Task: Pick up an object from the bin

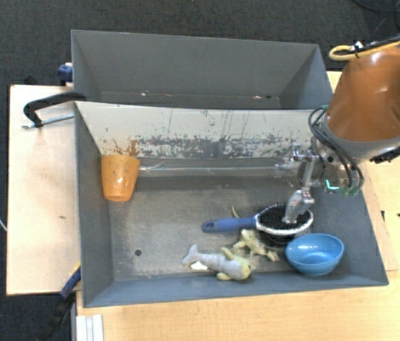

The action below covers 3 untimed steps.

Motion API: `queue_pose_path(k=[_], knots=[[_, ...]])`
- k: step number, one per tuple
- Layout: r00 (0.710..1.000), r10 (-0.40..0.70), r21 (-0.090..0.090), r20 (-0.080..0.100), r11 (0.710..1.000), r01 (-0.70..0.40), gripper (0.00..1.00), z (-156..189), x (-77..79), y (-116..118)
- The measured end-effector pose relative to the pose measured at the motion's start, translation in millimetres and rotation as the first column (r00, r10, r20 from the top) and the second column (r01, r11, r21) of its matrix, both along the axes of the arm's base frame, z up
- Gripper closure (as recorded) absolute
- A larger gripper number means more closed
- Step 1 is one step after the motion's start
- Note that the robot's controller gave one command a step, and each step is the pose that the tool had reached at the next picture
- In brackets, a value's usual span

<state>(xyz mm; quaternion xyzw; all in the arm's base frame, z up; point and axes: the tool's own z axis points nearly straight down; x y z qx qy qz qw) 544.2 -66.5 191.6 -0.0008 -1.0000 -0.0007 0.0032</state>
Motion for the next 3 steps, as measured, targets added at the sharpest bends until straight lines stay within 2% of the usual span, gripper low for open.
queue_pose_path(k=[1, 2, 3], knots=[[0.998, -0.068, 0.001, -0.003, 0.998, 0.068, 0.00, -117, -40.9, 32], [0.998, -0.068, -0.001, 0.002, 0.998, 0.068, 1.00, -112, -39.3, 30], [0.961, 0.276, -0.003, 0.018, 0.961, -0.276, 1.00, 23, 3.1, 65]])
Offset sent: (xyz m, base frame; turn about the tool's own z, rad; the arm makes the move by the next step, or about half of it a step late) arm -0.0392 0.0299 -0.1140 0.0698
